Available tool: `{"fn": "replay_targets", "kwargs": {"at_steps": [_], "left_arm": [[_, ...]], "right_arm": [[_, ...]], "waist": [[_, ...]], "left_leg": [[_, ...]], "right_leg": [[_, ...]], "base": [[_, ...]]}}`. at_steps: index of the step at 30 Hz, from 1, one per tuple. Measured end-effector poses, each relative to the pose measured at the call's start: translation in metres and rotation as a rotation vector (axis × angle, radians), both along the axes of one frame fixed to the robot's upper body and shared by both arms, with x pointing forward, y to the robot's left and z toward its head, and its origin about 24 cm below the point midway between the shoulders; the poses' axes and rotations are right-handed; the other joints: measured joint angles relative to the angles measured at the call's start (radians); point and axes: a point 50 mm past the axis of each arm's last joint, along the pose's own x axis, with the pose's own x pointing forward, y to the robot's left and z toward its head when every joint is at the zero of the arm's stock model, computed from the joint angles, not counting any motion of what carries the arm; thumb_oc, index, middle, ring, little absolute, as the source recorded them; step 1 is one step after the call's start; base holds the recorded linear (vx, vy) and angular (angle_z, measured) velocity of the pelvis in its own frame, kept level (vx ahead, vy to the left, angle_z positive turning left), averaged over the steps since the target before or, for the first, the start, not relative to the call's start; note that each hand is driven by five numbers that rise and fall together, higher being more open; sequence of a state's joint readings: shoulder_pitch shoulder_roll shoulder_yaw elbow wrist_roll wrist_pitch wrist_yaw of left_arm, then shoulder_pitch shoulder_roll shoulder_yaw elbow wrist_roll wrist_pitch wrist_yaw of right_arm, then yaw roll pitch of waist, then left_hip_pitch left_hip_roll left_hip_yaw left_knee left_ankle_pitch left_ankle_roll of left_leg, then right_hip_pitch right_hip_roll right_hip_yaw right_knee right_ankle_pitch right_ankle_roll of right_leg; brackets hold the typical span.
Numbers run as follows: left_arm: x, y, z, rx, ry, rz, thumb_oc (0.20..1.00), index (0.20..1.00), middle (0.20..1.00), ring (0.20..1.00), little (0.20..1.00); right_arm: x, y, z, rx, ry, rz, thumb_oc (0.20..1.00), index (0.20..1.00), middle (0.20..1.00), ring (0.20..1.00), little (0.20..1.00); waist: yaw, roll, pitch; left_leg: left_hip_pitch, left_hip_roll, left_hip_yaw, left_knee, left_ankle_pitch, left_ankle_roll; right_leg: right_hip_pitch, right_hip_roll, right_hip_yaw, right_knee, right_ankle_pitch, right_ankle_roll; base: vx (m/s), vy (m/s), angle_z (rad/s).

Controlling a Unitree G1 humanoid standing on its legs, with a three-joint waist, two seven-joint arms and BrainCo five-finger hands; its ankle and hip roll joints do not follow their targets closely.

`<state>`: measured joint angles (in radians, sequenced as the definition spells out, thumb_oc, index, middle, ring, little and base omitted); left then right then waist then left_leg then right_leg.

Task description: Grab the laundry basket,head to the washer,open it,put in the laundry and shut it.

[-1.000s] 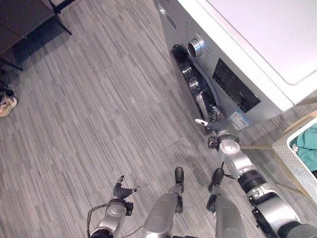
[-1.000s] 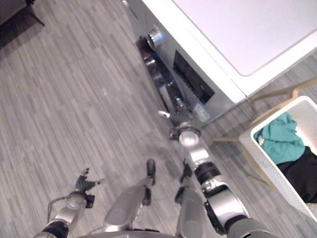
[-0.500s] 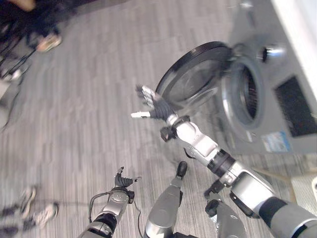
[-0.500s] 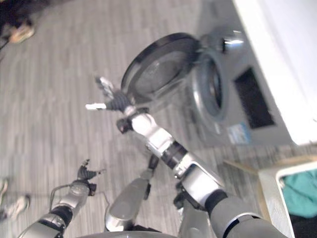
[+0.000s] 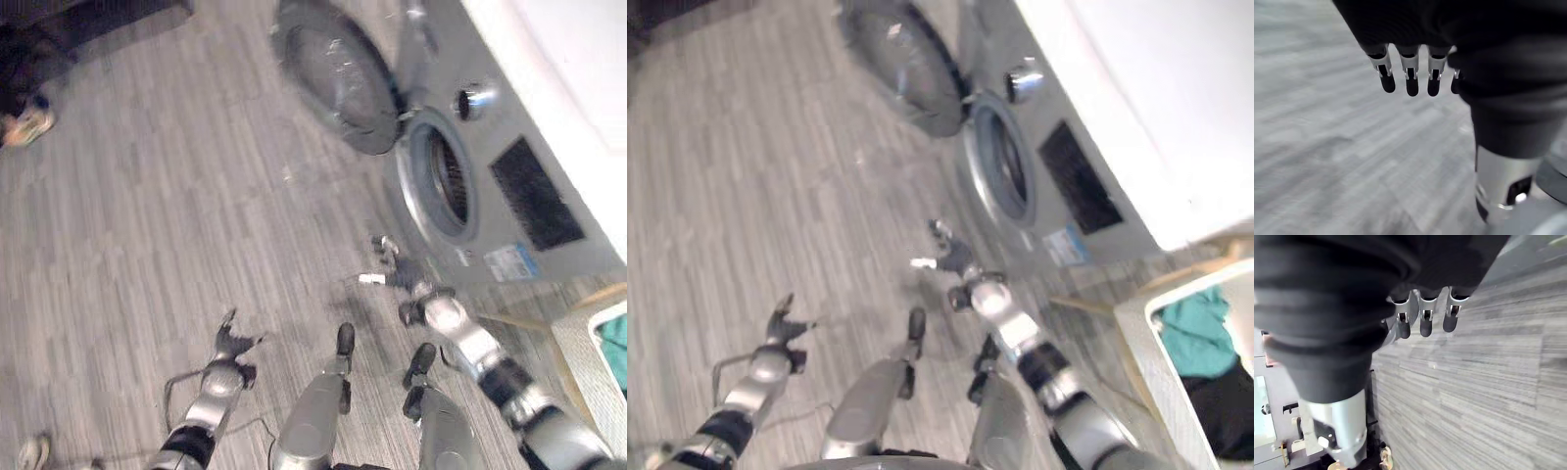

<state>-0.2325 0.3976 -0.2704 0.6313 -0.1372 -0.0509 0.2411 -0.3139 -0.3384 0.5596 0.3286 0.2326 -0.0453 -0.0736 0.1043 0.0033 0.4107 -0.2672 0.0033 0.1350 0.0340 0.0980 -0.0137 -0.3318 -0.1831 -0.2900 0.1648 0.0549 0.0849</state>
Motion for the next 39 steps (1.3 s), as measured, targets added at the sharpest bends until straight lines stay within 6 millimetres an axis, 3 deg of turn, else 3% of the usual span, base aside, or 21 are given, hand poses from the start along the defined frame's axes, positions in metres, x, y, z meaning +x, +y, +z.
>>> {"fn": "replay_targets", "kwargs": {"at_steps": [4,5,7,9,12,15,18,22,28,30,34,37,39], "left_arm": [[0.058,-0.015,0.059,0.067,-0.19,-0.039,1.0,1.0,1.0,1.0,1.0],[0.077,-0.001,0.079,0.155,-0.211,-0.01,1.0,1.0,1.0,1.0,1.0],[0.093,0.009,0.1,0.216,-0.226,0.023,1.0,1.0,1.0,1.0,1.0],[0.107,0.042,0.13,0.3,-0.209,0.144,1.0,1.0,1.0,1.0,1.0],[0.104,0.076,0.15,0.394,-0.204,0.231,1.0,1.0,1.0,1.0,1.0],[0.088,0.112,0.153,0.494,-0.147,0.305,1.0,1.0,1.0,1.0,1.0],[0.075,0.132,0.151,0.551,-0.127,0.328,1.0,1.0,1.0,1.0,1.0],[0.072,0.142,0.169,0.598,-0.177,0.328,1.0,1.0,1.0,1.0,1.0],[0.048,0.169,0.159,0.622,-0.119,0.395,1.0,1.0,1.0,1.0,1.0],[0.021,0.197,0.153,0.648,-0.05,0.483,1.0,1.0,1.0,1.0,1.0],[-0.016,0.222,0.129,0.65,0.071,0.593,1.0,1.0,1.0,1.0,1.0],[-0.017,0.206,0.104,0.595,0.073,0.545,1.0,1.0,1.0,1.0,1.0],[-0.021,0.171,0.061,0.497,0.09,0.435,1.0,1.0,1.0,1.0,1.0]], "right_arm": [[-0.025,-0.023,-0.032,-0.066,0.103,-0.044,1.0,1.0,1.0,1.0,1.0],[-0.025,-0.029,-0.037,-0.107,0.122,-0.047,1.0,1.0,1.0,1.0,1.0],[-0.029,-0.044,-0.041,-0.151,0.135,-0.061,1.0,1.0,1.0,1.0,1.0],[-0.029,-0.063,-0.04,-0.194,0.13,-0.09,1.0,1.0,1.0,1.0,1.0],[-0.031,-0.084,-0.038,-0.23,0.119,-0.134,1.0,1.0,1.0,1.0,1.0],[-0.025,-0.098,-0.024,-0.238,0.066,-0.166,1.0,1.0,1.0,1.0,1.0],[-0.019,-0.1,-0.011,-0.227,0.007,-0.17,1.0,1.0,1.0,1.0,1.0],[-0.012,-0.108,0.007,-0.216,-0.064,-0.193,1.0,1.0,1.0,1.0,1.0],[-0.009,-0.105,0.021,-0.172,-0.133,-0.19,1.0,1.0,1.0,1.0,1.0],[-0.009,-0.101,0.027,-0.157,-0.156,-0.179,1.0,1.0,1.0,1.0,1.0],[-0.01,-0.1,0.029,-0.142,-0.172,-0.176,1.0,1.0,1.0,1.0,1.0],[-0.009,-0.1,0.033,-0.116,-0.188,-0.196,1.0,1.0,1.0,1.0,1.0],[-0.008,-0.097,0.039,-0.086,-0.217,-0.214,1.0,1.0,1.0,1.0,1.0]], "waist": [[-0.118,-0.045,0.018],[-0.14,-0.067,0.026],[-0.189,-0.069,0.027],[-0.246,-0.079,0.04],[-0.274,-0.081,0.067],[-0.282,-0.079,0.086],[-0.28,-0.078,0.092],[-0.262,-0.075,0.094],[-0.251,-0.07,0.097],[-0.232,-0.07,0.097],[-0.2,-0.068,0.094],[-0.179,-0.068,0.093],[-0.181,-0.07,0.09]], "left_leg": [[-0.028,0.009,0.085,0.002,-0.017,0.008],[-0.041,0.021,0.139,0.0,-0.023,0.018],[-0.063,0.025,0.169,0.005,-0.032,0.015],[-0.093,0.024,0.189,0.006,-0.033,0.013],[-0.1,0.026,0.201,0.001,-0.034,0.009],[-0.104,0.047,0.219,-0.001,-0.036,-0.002],[-0.095,0.063,0.214,-0.023,-0.028,-0.016],[-0.09,0.074,0.207,-0.025,-0.027,-0.02],[-0.057,0.069,0.169,-0.03,-0.026,-0.02],[-0.055,0.07,0.156,-0.03,-0.025,-0.023],[-0.019,0.072,0.155,-0.028,-0.029,-0.029],[0.008,0.065,0.157,-0.03,-0.031,-0.03],[0.062,0.047,0.165,-0.038,-0.048,-0.022]], "right_leg": [[-0.065,0.018,0.063,-0.045,0.058,0.009],[-0.088,0.011,0.064,-0.083,0.072,0.017],[-0.101,0.014,0.038,-0.13,0.1,0.036],[-0.132,0.021,0.055,-0.169,0.154,0.03],[-0.138,0.038,0.073,-0.211,0.209,0.015],[-0.141,0.063,0.092,-0.243,0.231,0.001],[-0.142,0.084,0.094,-0.243,0.238,-0.008],[-0.136,0.088,0.092,-0.243,0.236,-0.011],[-0.087,0.081,0.064,-0.243,0.218,-0.036],[-0.077,0.082,0.053,-0.243,0.215,-0.04],[-0.038,0.083,0.05,-0.243,0.212,-0.044],[-0.016,0.083,0.054,-0.243,0.21,-0.046],[0.026,0.077,0.063,-0.237,0.202,-0.036]], "base": [[-0.08,0.073,-0.88],[-0.08,0.048,-1.27],[-0.06,0.034,-0.81],[-0.03,0.04,-0.39],[-0.01,0.061,-0.27],[0.03,0.028,-0.3],[0.04,0.032,-0.1],[0.05,0.023,-0.01],[0.08,-0.001,0.17],[0.11,-0.01,0.17],[0.07,0.004,0.04],[0.11,0.045,-0.01],[0.13,0.086,-0.17]]}}
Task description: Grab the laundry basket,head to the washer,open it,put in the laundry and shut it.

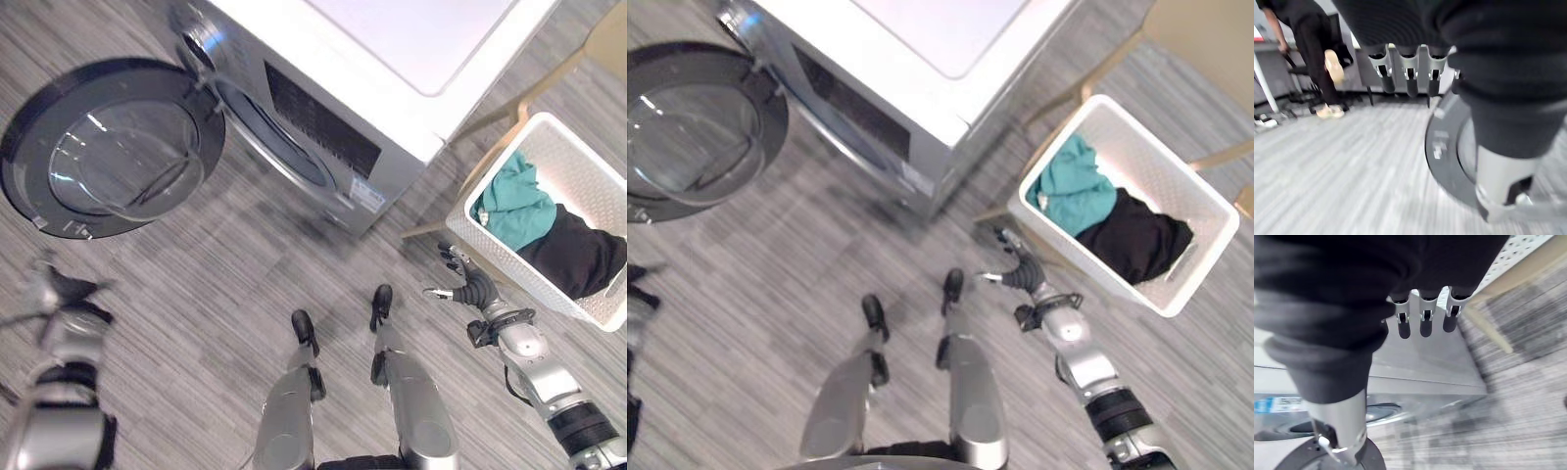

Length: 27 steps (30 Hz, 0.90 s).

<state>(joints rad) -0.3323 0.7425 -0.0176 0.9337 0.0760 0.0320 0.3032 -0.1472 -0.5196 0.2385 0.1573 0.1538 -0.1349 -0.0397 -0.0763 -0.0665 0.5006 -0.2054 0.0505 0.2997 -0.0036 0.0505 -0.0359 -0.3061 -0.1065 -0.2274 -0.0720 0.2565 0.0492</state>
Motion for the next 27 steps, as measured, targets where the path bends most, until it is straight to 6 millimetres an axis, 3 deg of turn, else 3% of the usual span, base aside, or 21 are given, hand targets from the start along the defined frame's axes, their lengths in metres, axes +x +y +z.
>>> {"fn": "replay_targets", "kwargs": {"at_steps": [1,3,4,5,6,7,8,9,10,12,13,14,15,16,17,19,20,21,23,25,27], "left_arm": [[-0.006,-0.026,-0.021,-0.097,-0.043,-0.048,1.0,1.0,1.0,1.0,1.0],[-0.024,-0.053,-0.054,-0.193,0.007,-0.094,1.0,1.0,1.0,1.0,1.0],[-0.052,-0.078,-0.088,-0.323,0.06,-0.082,1.0,1.0,1.0,1.0,1.0],[-0.056,-0.077,-0.09,-0.329,0.069,-0.073,1.0,1.0,1.0,1.0,1.0],[-0.072,-0.084,-0.1,-0.371,0.072,-0.047,1.0,1.0,1.0,1.0,1.0],[-0.089,-0.09,-0.114,-0.4,0.127,-0.03,1.0,1.0,1.0,1.0,1.0],[-0.106,-0.099,-0.132,-0.445,0.225,-0.014,1.0,1.0,1.0,1.0,1.0],[-0.114,-0.107,-0.142,-0.479,0.273,-0.008,1.0,1.0,1.0,1.0,1.0],[-0.121,-0.113,-0.148,-0.501,0.298,-0.013,1.0,1.0,1.0,1.0,1.0],[-0.119,-0.118,-0.15,-0.513,0.317,-0.043,1.0,1.0,1.0,1.0,1.0],[-0.119,-0.124,-0.152,-0.532,0.335,-0.078,1.0,1.0,1.0,1.0,1.0],[-0.116,-0.127,-0.154,-0.543,0.346,-0.1,1.0,1.0,1.0,1.0,1.0],[-0.115,-0.134,-0.156,-0.562,0.364,-0.129,1.0,1.0,1.0,1.0,1.0],[-0.115,-0.145,-0.16,-0.59,0.381,-0.157,1.0,1.0,1.0,1.0,1.0],[-0.107,-0.163,-0.162,-0.629,0.373,-0.2,1.0,1.0,1.0,1.0,1.0],[-0.105,-0.179,-0.163,-0.653,0.374,-0.258,1.0,1.0,1.0,1.0,1.0],[-0.108,-0.185,-0.166,-0.655,0.403,-0.291,1.0,1.0,1.0,1.0,1.0],[-0.109,-0.186,-0.166,-0.654,0.405,-0.297,1.0,1.0,1.0,1.0,1.0],[-0.117,-0.183,-0.169,-0.653,0.423,-0.279,1.0,1.0,1.0,1.0,1.0],[-0.123,-0.18,-0.172,-0.654,0.442,-0.259,1.0,1.0,1.0,1.0,1.0],[-0.14,-0.174,-0.177,-0.662,0.474,-0.213,1.0,1.0,1.0,1.0,1.0]], "right_arm": [[0.0,-0.002,0.003,0.035,-0.017,-0.034,1.0,1.0,1.0,1.0,1.0],[-0.002,-0.004,0.005,0.004,-0.033,-0.049,1.0,1.0,1.0,1.0,1.0],[-0.008,-0.019,0.001,0.006,-0.03,-0.126,1.0,1.0,1.0,1.0,1.0],[-0.011,-0.026,0.0,0.007,-0.027,-0.156,1.0,1.0,1.0,1.0,1.0],[-0.01,-0.03,-0.004,-0.01,-0.006,-0.192,1.0,1.0,1.0,1.0,1.0],[-0.008,-0.027,-0.008,-0.035,0.015,-0.189,1.0,1.0,1.0,1.0,1.0],[-0.01,-0.024,-0.008,-0.069,0.016,-0.17,1.0,1.0,1.0,1.0,1.0],[-0.014,-0.024,-0.009,-0.09,0.015,-0.158,1.0,1.0,1.0,1.0,1.0],[-0.025,-0.025,-0.024,-0.138,0.072,-0.15,1.0,1.0,1.0,1.0,1.0],[-0.03,-0.021,-0.034,-0.206,0.119,-0.113,1.0,1.0,1.0,1.0,1.0],[-0.033,-0.022,-0.039,-0.275,0.139,-0.089,1.0,1.0,1.0,1.0,1.0],[-0.034,-0.024,-0.042,-0.342,0.154,-0.07,1.0,1.0,1.0,1.0,1.0],[-0.035,-0.031,-0.04,-0.413,0.156,-0.058,1.0,1.0,1.0,1.0,1.0],[-0.033,-0.041,-0.034,-0.48,0.141,-0.069,1.0,1.0,1.0,1.0,1.0],[-0.032,-0.053,-0.032,-0.586,0.162,-0.063,1.0,1.0,1.0,1.0,1.0],[-0.03,-0.056,-0.031,-0.625,0.164,-0.058,1.0,1.0,1.0,1.0,1.0],[-0.026,-0.053,-0.03,-0.663,0.153,-0.036,1.0,1.0,1.0,1.0,1.0],[-0.022,-0.051,-0.027,-0.67,0.136,-0.028,1.0,1.0,1.0,1.0,1.0],[-0.015,-0.044,-0.03,-0.696,0.136,0.001,1.0,1.0,1.0,1.0,1.0],[-0.01,-0.042,-0.031,-0.735,0.135,0.016,1.0,1.0,1.0,1.0,1.0],[-0.011,-0.044,-0.035,-0.788,0.143,0.023,1.0,1.0,1.0,1.0,1.0]], "waist": [[0.005,-0.001,-0.001],[0.0,-0.008,-0.014],[-0.002,-0.004,-0.072],[-0.006,-0.004,-0.089],[0.009,-0.002,-0.101],[0.035,0.018,-0.126],[0.039,0.04,-0.176],[0.032,0.049,-0.217],[0.003,0.024,-0.275],[-0.004,0.026,-0.289],[-0.008,0.032,-0.293],[0.003,0.024,-0.293],[0.019,0.028,-0.296],[0.025,0.045,-0.311],[0.027,0.046,-0.31],[0.027,0.035,-0.311],[0.025,0.023,-0.315],[0.037,0.022,-0.314],[0.063,0.039,-0.317],[0.081,0.058,-0.307],[0.062,0.075,-0.315]], "left_leg": [[0.039,0.005,0.025,-0.003,-0.005,0.007],[0.09,-0.005,0.056,-0.006,-0.035,0.008],[0.144,0.001,0.103,-0.008,-0.049,0.013],[0.145,0.002,0.103,-0.009,-0.051,0.013],[0.209,0.032,0.199,-0.019,-0.05,-0.008],[0.243,0.06,0.266,-0.014,-0.055,-0.015],[0.247,0.074,0.279,0.006,-0.085,-0.021],[0.24,0.071,0.267,0.014,-0.114,-0.023],[0.258,0.061,0.26,0.033,-0.122,-0.042],[0.285,0.096,0.259,0.056,-0.128,-0.068],[0.297,0.14,0.243,0.113,-0.118,-0.088],[0.279,0.176,0.228,0.209,-0.115,-0.088],[0.234,0.232,0.181,0.335,-0.103,-0.087],[0.213,0.26,0.117,0.405,-0.066,-0.099],[0.154,0.21,-0.05,0.487,-0.064,-0.138],[0.115,0.133,-0.117,0.446,-0.097,-0.135],[0.11,0.076,-0.147,0.242,-0.115,-0.115],[0.1,0.063,-0.147,0.107,-0.087,-0.091],[0.069,0.056,-0.209,-0.031,-0.02,-0.101],[0.032,0.058,-0.223,-0.025,0.029,-0.08],[0.069,0.038,-0.198,0.017,0.062,-0.054]], "right_leg": [[0.011,-0.01,0.019,0.029,-0.009,-0.003],[0.028,-0.013,0.029,0.061,-0.037,0.012],[0.031,-0.029,0.038,0.121,-0.073,0.013],[0.03,-0.029,0.034,0.128,-0.081,0.01],[0.039,-0.053,-0.125,0.165,-0.184,-0.016],[0.042,-0.1,-0.294,0.207,-0.227,-0.004],[0.037,-0.139,-0.357,0.208,-0.216,0.012],[0.041,-0.177,-0.365,0.205,-0.204,0.03],[0.054,-0.234,-0.333,0.203,-0.184,0.06],[0.068,-0.199,-0.287,0.238,-0.152,0.063],[0.07,-0.156,-0.255,0.279,-0.172,0.033],[0.072,-0.144,-0.246,0.306,-0.195,-0.001],[0.097,-0.111,-0.218,0.294,-0.211,-0.025],[0.126,-0.066,-0.208,0.244,-0.215,-0.035],[0.179,-0.022,-0.148,0.161,-0.219,-0.09],[0.231,-0.011,-0.133,0.085,-0.215,-0.089],[0.25,-0.001,-0.096,0.047,-0.201,-0.073],[0.249,0.006,-0.094,0.044,-0.182,-0.075],[0.272,0.048,-0.064,-0.009,-0.18,-0.074],[0.289,0.071,-0.065,-0.013,-0.167,-0.064],[0.315,0.08,-0.057,-0.007,-0.182,-0.065]], "base": [[0.18,0.081,-0.37],[0.22,0.067,-0.6],[0.27,-0.07,-0.57],[0.4,-0.207,-0.83],[0.27,-0.211,-1.2],[0.23,-0.223,-1.68],[0.1,-0.09,-1.26],[0.28,-0.272,-0.43],[0.28,-0.272,-0.06],[0.32,-0.403,-0.1],[0.19,-0.353,-0.33],[0.17,-0.289,-0.62],[0.13,-0.137,-0.86],[0.2,-0.128,-0.7],[0.27,-0.041,-0.46],[0.13,0.037,-0.09],[0.06,0.012,-0.29],[0.17,0.02,-0.45],[0.13,0.049,-0.81],[0.14,0.115,-0.76],[0.1,0.177,-0.27]]}}
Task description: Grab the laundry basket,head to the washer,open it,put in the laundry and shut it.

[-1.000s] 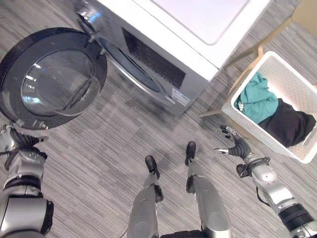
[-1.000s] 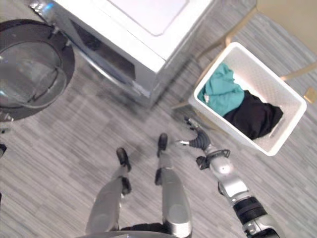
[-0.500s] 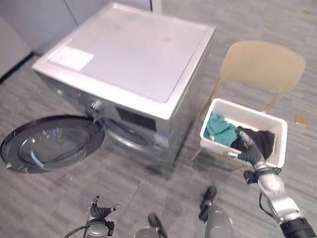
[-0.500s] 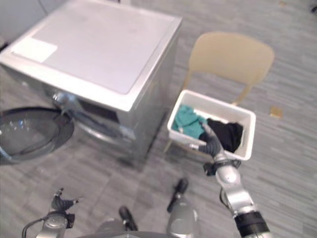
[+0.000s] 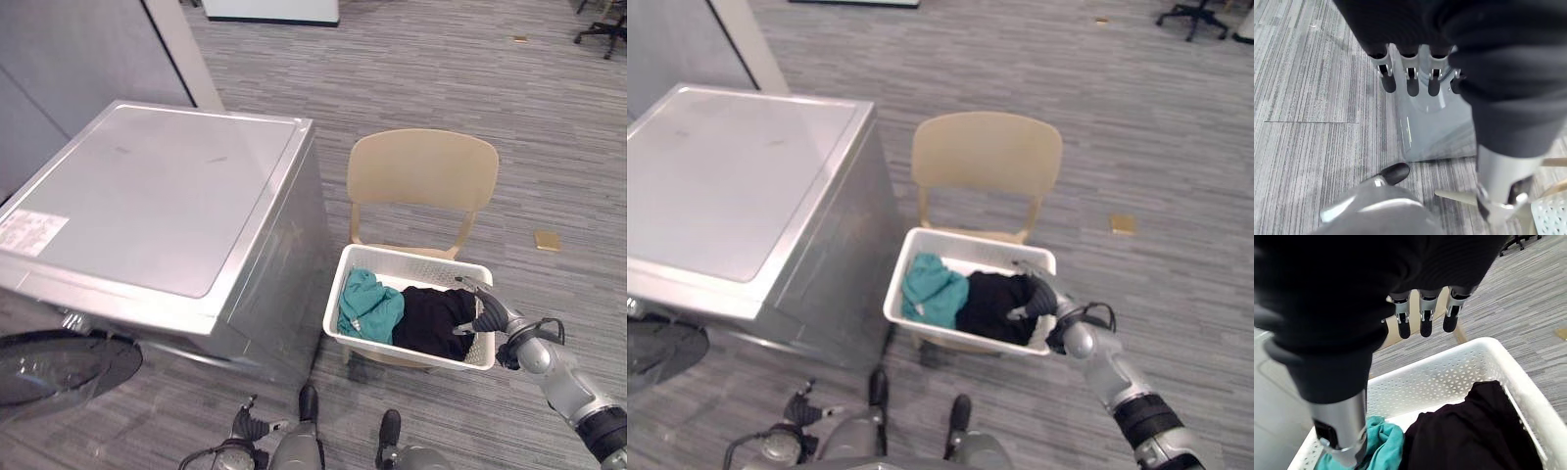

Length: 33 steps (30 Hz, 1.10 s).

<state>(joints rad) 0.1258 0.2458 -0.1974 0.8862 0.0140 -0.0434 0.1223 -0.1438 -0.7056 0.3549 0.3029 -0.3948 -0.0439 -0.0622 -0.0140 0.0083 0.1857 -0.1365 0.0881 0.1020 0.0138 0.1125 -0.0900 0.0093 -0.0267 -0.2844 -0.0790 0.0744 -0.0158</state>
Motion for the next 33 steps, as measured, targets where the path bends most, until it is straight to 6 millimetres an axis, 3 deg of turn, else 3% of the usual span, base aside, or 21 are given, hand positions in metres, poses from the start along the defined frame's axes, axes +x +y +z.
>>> {"fn": "replay_targets", "kwargs": {"at_steps": [1,2,5,7,11,15,21,22,23,29,33], "left_arm": [[-0.005,0.001,-0.002,0.002,0.015,0.005,1.0,1.0,1.0,1.0,1.0],[-0.005,0.003,-0.001,0.006,0.015,0.013,1.0,1.0,1.0,1.0,1.0],[0.013,0.014,0.005,0.045,-0.025,0.003,1.0,1.0,1.0,1.0,1.0],[0.032,0.019,0.014,0.077,-0.085,0.0,1.0,1.0,1.0,1.0,1.0],[0.073,0.023,0.036,0.108,-0.226,-0.024,1.0,1.0,1.0,1.0,1.0],[0.082,0.026,0.044,0.108,-0.28,0.008,1.0,1.0,1.0,1.0,1.0],[0.099,0.022,0.055,0.082,-0.344,0.005,1.0,1.0,1.0,1.0,1.0],[0.102,0.022,0.056,0.065,-0.354,0.024,1.0,1.0,1.0,1.0,1.0],[0.103,0.021,0.057,0.065,-0.357,0.021,1.0,1.0,1.0,1.0,1.0],[0.109,0.019,0.061,0.055,-0.39,0.019,1.0,1.0,1.0,1.0,1.0],[0.108,0.018,0.062,0.047,-0.391,0.017,1.0,1.0,1.0,1.0,1.0]], "right_arm": [[0.002,-0.001,0.003,-0.016,-0.009,0.005,1.0,1.0,1.0,1.0,1.0],[0.006,-0.002,0.005,-0.033,-0.023,0.003,1.0,1.0,1.0,1.0,1.0],[0.023,0.002,0.012,-0.087,-0.048,0.022,1.0,1.0,1.0,1.0,1.0],[0.046,0.009,0.024,-0.115,-0.09,0.031,1.0,1.0,1.0,1.0,1.0],[0.078,0.015,0.049,-0.209,-0.151,0.039,1.0,1.0,1.0,1.0,1.0],[0.1,0.022,0.054,-0.23,-0.141,-0.014,1.0,1.0,1.0,1.0,1.0],[0.111,0.007,0.064,-0.263,-0.143,-0.116,1.0,1.0,1.0,1.0,1.0],[0.113,0.004,0.065,-0.265,-0.139,-0.147,0.793,0.793,0.793,0.793,0.793],[0.116,0.008,0.068,-0.213,-0.145,-0.158,0.2,0.2,0.2,0.2,0.2],[0.114,0.029,0.084,0.042,-0.226,-0.127,0.2,0.2,0.2,0.2,0.2],[0.099,0.037,0.077,0.207,-0.238,-0.102,0.2,0.2,0.2,0.2,0.2]], "waist": [[-0.004,0.018,-0.003],[-0.011,0.027,-0.001],[0.003,0.015,0.034],[0.018,0.018,0.066],[0.065,0.049,0.163],[0.114,0.06,0.223],[0.153,0.066,0.297],[0.156,0.067,0.299],[0.157,0.067,0.302],[0.152,0.068,0.302],[0.151,0.063,0.302]], "left_leg": [[0.021,-0.002,0.001,0.004,0.035,0.007],[0.032,-0.001,0.002,-0.023,0.009,0.03],[0.018,-0.036,0.03,-0.052,0.018,0.042],[-0.026,-0.053,0.033,-0.04,0.017,0.043],[-0.098,-0.071,0.025,-0.041,0.028,0.058],[-0.179,-0.074,-0.005,-0.03,0.045,0.076],[-0.246,-0.078,-0.033,-0.028,0.068,0.085],[-0.256,-0.08,-0.036,-0.03,0.075,0.084],[-0.266,-0.082,-0.051,-0.03,0.079,0.086],[-0.27,-0.079,-0.059,-0.035,0.086,0.086],[-0.202,-0.078,-0.058,-0.052,0.085,0.086]], "right_leg": [[0.003,0.007,0.011,0.003,-0.004,0.006],[0.0,0.011,0.016,0.003,-0.004,0.013],[-0.065,-0.032,0.052,0.062,-0.021,0.047],[-0.143,-0.061,0.066,0.132,-0.044,0.069],[-0.235,-0.082,0.068,0.182,-0.045,0.077],[-0.314,-0.089,0.04,0.226,-0.055,0.076],[-0.4,-0.103,0.015,0.301,-0.077,0.065],[-0.41,-0.105,0.008,0.305,-0.078,0.064],[-0.419,-0.107,0.001,0.314,-0.088,0.072],[-0.42,-0.104,-0.007,0.315,-0.084,0.065],[-0.354,-0.101,-0.007,0.298,-0.086,0.067]], "base": [[0.05,0.173,-0.21],[-0.01,0.169,-0.34],[-0.1,0.121,-0.2],[-0.12,0.119,-0.07],[-0.07,0.039,0.06],[-0.09,-0.026,0.19],[-0.07,-0.03,0.17],[-0.06,-0.047,0.2],[-0.06,-0.052,0.2],[0.0,-0.002,0.05],[0.02,0.016,-0.01]]}}
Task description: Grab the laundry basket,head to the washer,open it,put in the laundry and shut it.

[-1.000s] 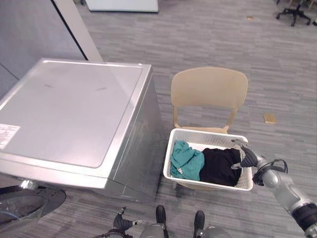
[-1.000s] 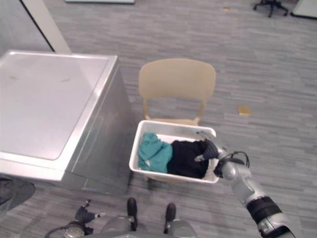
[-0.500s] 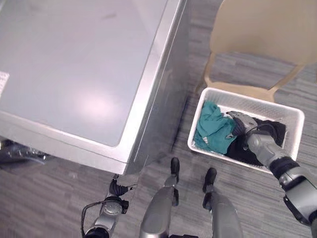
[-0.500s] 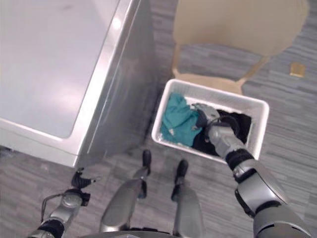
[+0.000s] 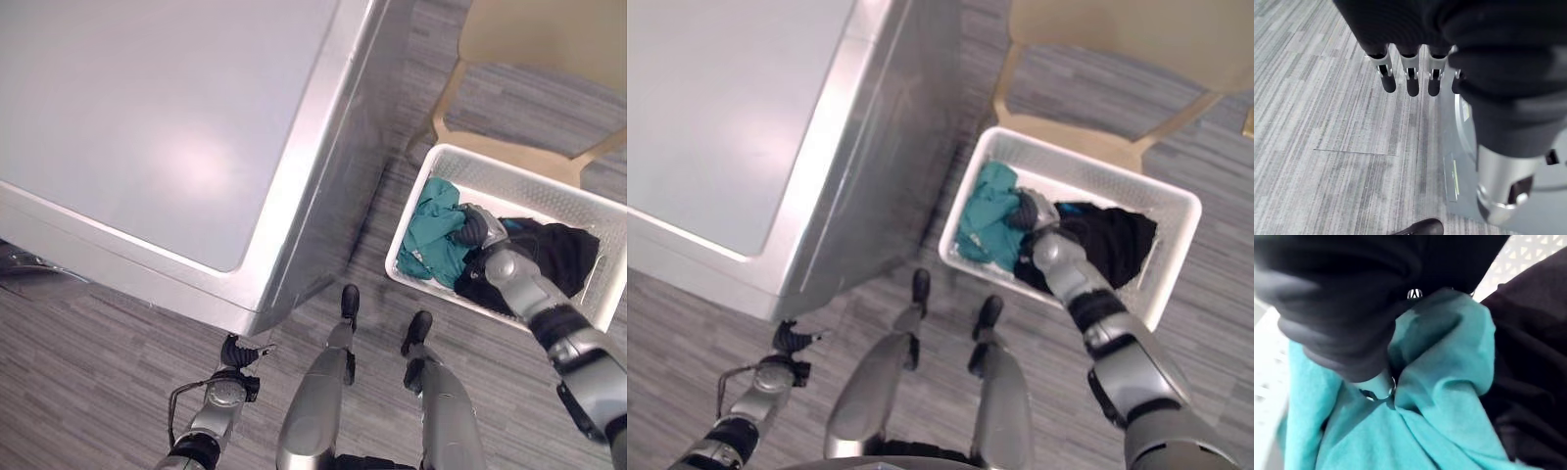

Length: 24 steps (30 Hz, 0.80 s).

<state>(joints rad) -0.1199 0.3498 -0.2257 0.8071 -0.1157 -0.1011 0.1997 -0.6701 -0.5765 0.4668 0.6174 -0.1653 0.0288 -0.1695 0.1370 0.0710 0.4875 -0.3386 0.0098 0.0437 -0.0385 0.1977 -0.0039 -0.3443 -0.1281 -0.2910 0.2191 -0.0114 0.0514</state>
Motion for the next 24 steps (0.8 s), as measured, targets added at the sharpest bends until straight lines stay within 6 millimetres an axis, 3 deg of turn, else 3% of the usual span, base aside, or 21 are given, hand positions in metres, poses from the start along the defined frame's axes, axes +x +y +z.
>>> {"fn": "replay_targets", "kwargs": {"at_steps": [2,4,6,8,9,10,13,17,19,20,22,23,24], "left_arm": [[0.003,-0.003,0.004,-0.011,-0.023,-0.003,1.0,1.0,1.0,1.0,1.0],[0.001,-0.009,0.001,-0.048,-0.018,0.022,1.0,1.0,1.0,1.0,1.0],[-0.011,-0.004,-0.005,-0.038,0.011,0.031,1.0,1.0,1.0,1.0,1.0],[-0.013,-0.005,-0.007,-0.075,0.014,0.071,1.0,1.0,1.0,1.0,1.0],[-0.019,-0.004,-0.01,-0.077,0.034,0.082,1.0,1.0,1.0,1.0,1.0],[-0.036,-0.001,-0.019,-0.072,0.087,0.088,1.0,1.0,1.0,1.0,1.0],[-0.052,0.003,-0.026,-0.077,0.137,0.101,1.0,1.0,1.0,1.0,1.0],[-0.041,0.003,-0.016,-0.077,0.093,0.069,1.0,1.0,1.0,1.0,1.0],[-0.041,0.005,-0.011,-0.08,0.063,0.076,1.0,1.0,1.0,1.0,1.0],[-0.044,0.007,-0.007,-0.077,0.044,0.071,1.0,1.0,1.0,1.0,1.0],[-0.048,0.012,-0.008,-0.062,0.056,0.076,1.0,1.0,1.0,1.0,1.0],[-0.054,0.005,-0.016,-0.09,0.09,0.087,1.0,1.0,1.0,1.0,1.0],[-0.054,0.003,-0.016,-0.099,0.087,0.094,1.0,1.0,1.0,1.0,1.0]], "right_arm": [[-0.006,0.001,0.003,0.072,-0.027,0.006,0.2,0.2,0.2,0.2,0.2],[-0.027,0.006,0.002,0.197,-0.072,0.05,0.2,0.2,0.2,0.2,0.2],[-0.03,0.014,-0.002,0.226,-0.076,0.078,0.2,0.2,0.2,0.2,0.2],[-0.045,0.009,0.006,0.364,-0.131,0.063,0.2,0.2,0.2,0.2,0.2],[-0.051,0.012,0.004,0.41,-0.138,0.073,0.2,0.2,0.2,0.2,0.2],[-0.058,0.019,-0.001,0.447,-0.117,0.115,0.2,0.2,0.2,0.2,0.2],[-0.068,0.024,-0.002,0.487,-0.117,0.176,0.2,0.2,0.2,0.2,0.2],[-0.08,0.016,-0.013,0.528,-0.07,0.162,0.2,0.2,0.2,0.2,0.2],[-0.087,0.013,-0.016,0.527,-0.063,0.153,0.2,0.2,0.2,0.2,0.2],[-0.089,0.014,-0.016,0.521,-0.065,0.162,0.2,0.2,0.2,0.2,0.2],[-0.084,0.017,-0.012,0.519,-0.081,0.175,0.2,0.2,0.2,0.2,0.2],[-0.077,0.016,-0.008,0.513,-0.1,0.162,0.2,0.2,0.2,0.2,0.2],[-0.076,0.015,-0.007,0.51,-0.107,0.158,0.2,0.2,0.2,0.2,0.2]], "waist": [[-0.009,-0.003,-0.001],[-0.024,-0.013,-0.005],[-0.034,-0.044,-0.055],[-0.049,-0.058,-0.067],[-0.056,-0.066,-0.071],[-0.072,-0.091,-0.118],[-0.096,-0.099,-0.158],[-0.101,-0.094,-0.167],[-0.087,-0.083,-0.175],[-0.072,-0.087,-0.189],[-0.029,-0.096,-0.209],[-0.021,-0.046,-0.221],[-0.021,-0.035,-0.223]], "left_leg": [[0.02,0.001,0.002,-0.003,-0.004,-0.004],[0.096,0.0,0.008,-0.018,-0.009,-0.005],[0.094,0.003,0.023,-0.015,-0.025,-0.019],[0.135,0.004,0.042,-0.016,-0.036,-0.012],[0.162,0.004,0.052,-0.018,-0.036,-0.01],[0.191,0.005,0.082,-0.015,-0.059,-0.013],[0.228,0.004,0.093,-0.018,-0.06,-0.004],[0.253,0.024,0.073,0.004,-0.054,0.027],[0.244,0.036,0.035,0.03,-0.044,0.018],[0.227,0.044,0.027,0.037,-0.032,0.003],[0.187,0.057,0.026,0.044,-0.02,-0.029],[0.154,0.108,0.023,0.028,-0.015,-0.054],[0.145,0.123,0.017,0.021,-0.01,-0.063]], "right_leg": [[0.019,0.002,0.002,-0.006,0.001,-0.001],[0.095,0.003,0.003,-0.023,0.0,0.001],[0.085,0.005,0.019,-0.024,-0.005,0.007],[0.126,0.009,0.025,-0.041,0.001,0.004],[0.151,0.009,0.033,-0.046,0.003,0.007],[0.162,0.01,0.066,-0.059,-0.001,0.013],[0.208,0.012,0.078,-0.076,0.005,0.022],[0.214,0.013,0.123,0.057,-0.051,0.056],[0.197,0.029,0.19,0.304,-0.156,0.062],[0.23,0.044,0.186,0.278,-0.194,0.043],[0.295,0.068,0.183,0.089,-0.228,-0.005],[0.288,0.134,0.167,0.035,-0.177,-0.01],[0.282,0.145,0.178,0.02,-0.168,-0.022]], "base": [[0.06,0.036,-0.02],[0.06,0.059,-0.07],[0.08,0.111,-0.25],[0.02,0.082,-0.19],[0.01,0.065,-0.41],[-0.03,0.065,-0.49],[-0.16,-0.002,-0.22],[-0.22,-0.128,0.21],[-0.36,-0.335,0.4],[-0.29,-0.259,0.32],[-0.21,-0.155,-0.05],[-0.27,-0.193,0.02],[-0.27,-0.161,0.33]]}}
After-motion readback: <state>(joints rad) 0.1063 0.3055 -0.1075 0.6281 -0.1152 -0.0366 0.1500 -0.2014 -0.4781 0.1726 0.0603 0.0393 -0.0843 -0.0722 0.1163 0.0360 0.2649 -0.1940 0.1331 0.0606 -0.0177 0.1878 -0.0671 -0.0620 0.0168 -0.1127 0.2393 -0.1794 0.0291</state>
